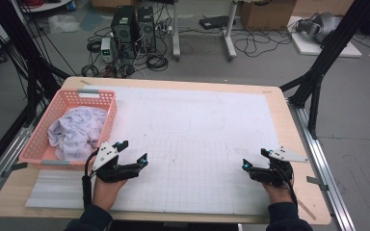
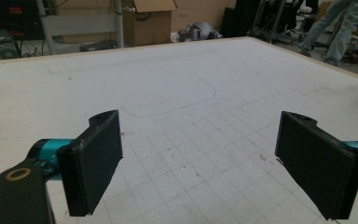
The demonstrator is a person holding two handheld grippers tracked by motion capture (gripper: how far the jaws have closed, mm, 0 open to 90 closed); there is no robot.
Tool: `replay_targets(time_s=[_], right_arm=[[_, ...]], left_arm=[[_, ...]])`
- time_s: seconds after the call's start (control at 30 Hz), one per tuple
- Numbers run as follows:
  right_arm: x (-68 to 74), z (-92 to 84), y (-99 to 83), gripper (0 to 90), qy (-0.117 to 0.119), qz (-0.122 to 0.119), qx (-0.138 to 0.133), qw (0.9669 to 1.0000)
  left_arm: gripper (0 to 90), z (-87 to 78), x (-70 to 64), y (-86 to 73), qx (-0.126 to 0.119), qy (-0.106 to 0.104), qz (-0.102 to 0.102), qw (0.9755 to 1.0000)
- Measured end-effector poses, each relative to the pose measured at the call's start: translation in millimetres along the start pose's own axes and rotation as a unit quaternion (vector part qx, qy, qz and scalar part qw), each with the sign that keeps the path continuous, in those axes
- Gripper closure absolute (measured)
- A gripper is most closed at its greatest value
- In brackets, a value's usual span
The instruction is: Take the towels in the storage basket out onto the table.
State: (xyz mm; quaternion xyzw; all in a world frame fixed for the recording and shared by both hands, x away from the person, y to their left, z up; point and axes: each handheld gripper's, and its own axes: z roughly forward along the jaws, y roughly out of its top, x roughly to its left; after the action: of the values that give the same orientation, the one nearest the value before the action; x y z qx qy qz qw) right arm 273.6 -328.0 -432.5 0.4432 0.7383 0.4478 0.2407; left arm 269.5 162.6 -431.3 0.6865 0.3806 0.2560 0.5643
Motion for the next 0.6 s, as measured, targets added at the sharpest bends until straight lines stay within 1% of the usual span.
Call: replay_targets(time_s=[0.03, 0.07, 0.1, 0.2, 0.23, 0.33, 0.43, 0.47, 0.53, 0.6], right_arm=[[-0.2, 0.6, -0.1, 14.5, 0.0, -0.005, 0.0, 1.0], [0.3, 1.6, -0.1, 14.5, 0.003, -0.009, 0.007, 0.9999], [0.0, 1.8, -0.1, 14.5, 0.001, -0.014, 0.007, 0.9999], [0.8, -1.0, -0.4, 14.6, -0.001, -0.007, 0.01, 0.9999], [0.8, -1.8, -0.3, 14.6, -0.003, -0.006, 0.007, 1.0], [0.9, -3.3, 0.6, 14.5, -0.006, -0.005, 0.004, 1.0], [1.1, -1.4, 0.4, 14.6, -0.005, -0.003, 0.007, 1.0], [1.0, -0.5, 0.2, 14.5, -0.005, -0.005, 0.009, 0.9999], [0.9, 0.6, 0.0, 14.6, -0.004, -0.007, 0.01, 0.9999], [0.9, 2.3, -0.4, 14.6, -0.002, -0.006, 0.016, 0.9999]], left_arm=[[15.1, 0.2, -0.4, 0.4, -0.001, 0.0, 0.006, 1.0], [15.7, 0.0, -0.3, 1.6, 0.0, -0.005, 0.014, 0.9999], [16.7, -0.9, -0.3, 1.8, -0.001, -0.006, 0.015, 0.9999], [18.2, -3.1, -1.2, 1.7, -0.003, -0.008, 0.011, 0.9999], [18.1, -5.1, -1.1, 1.7, -0.008, -0.012, 0.015, 0.9998], [17.5, -6.6, 1.4, 1.8, -0.007, -0.017, 0.02, 0.9996], [17.1, -7.3, 3.6, 3.2, -0.005, -0.012, 0.029, 0.9995], [17.0, -8.1, 4.0, 4.4, -0.007, -0.012, 0.024, 0.9996], [16.9, -9.1, 4.5, 6.5, -0.008, -0.013, 0.023, 0.9996], [16.3, -13.2, 5.7, 13.8, -0.013, -0.014, 0.023, 0.9996]])
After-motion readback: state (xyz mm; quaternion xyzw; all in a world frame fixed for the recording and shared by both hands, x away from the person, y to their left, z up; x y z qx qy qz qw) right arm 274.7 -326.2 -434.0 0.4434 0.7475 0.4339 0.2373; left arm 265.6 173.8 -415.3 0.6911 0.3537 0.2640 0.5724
